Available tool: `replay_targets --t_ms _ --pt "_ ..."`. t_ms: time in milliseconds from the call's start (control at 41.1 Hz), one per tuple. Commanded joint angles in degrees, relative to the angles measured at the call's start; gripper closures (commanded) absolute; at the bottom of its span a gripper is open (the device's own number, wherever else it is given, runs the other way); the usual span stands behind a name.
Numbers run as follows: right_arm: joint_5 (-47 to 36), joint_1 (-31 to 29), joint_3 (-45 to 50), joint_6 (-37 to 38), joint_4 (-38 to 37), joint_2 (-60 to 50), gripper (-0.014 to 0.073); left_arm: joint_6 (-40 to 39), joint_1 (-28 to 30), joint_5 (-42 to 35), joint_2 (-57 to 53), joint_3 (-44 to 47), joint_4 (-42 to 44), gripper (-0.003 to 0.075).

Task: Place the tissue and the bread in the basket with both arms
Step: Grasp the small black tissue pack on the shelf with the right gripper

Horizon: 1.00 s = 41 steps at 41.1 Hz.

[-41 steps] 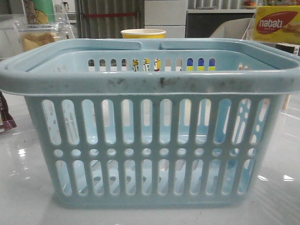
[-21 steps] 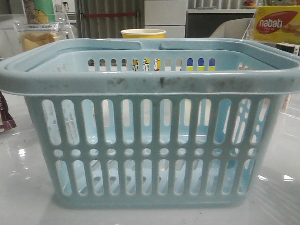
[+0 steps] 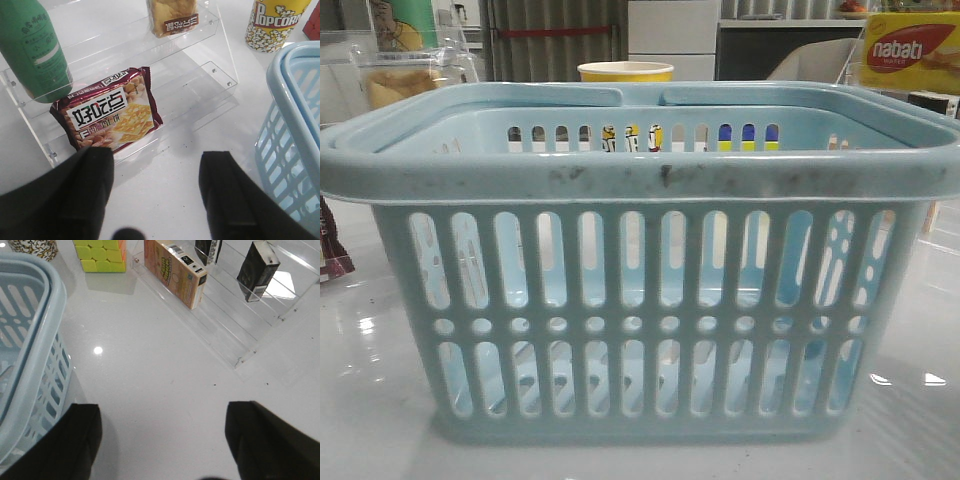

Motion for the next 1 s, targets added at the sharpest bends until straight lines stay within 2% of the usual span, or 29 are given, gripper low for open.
replay_targets --t_ms 0,146,560,779,974 --pt "-2.3 -0.28 -6.28 1.21 -1.85 5.2 -0.0018 -0.08 -0.32 -4.72 0.22 -1.86 -0.43 0.0267" --pt "0.25 -1.61 -13.75 1.21 -2.69 13.87 -0.0018 -0.08 -2.0 -4.72 0.22 -1.86 -0.43 0.0267" --pt "3.74 -14.6 -32.57 1.21 -1.91 39.32 -0.0018 -0.08 -2.08 -4.72 0.22 -1.86 -0.43 0.0267" --pt "2.02 -15.78 -37.72 1.21 -1.66 49.54 -0.0018 -0.08 -2.08 -4.72 0.22 -1.86 -0.43 0.0267" --pt "-3.85 -15.78 -38.48 1.21 -1.61 55.15 -0.0018 -0.08 -2.08 -4.72 0.22 -1.86 -0.43 0.0267"
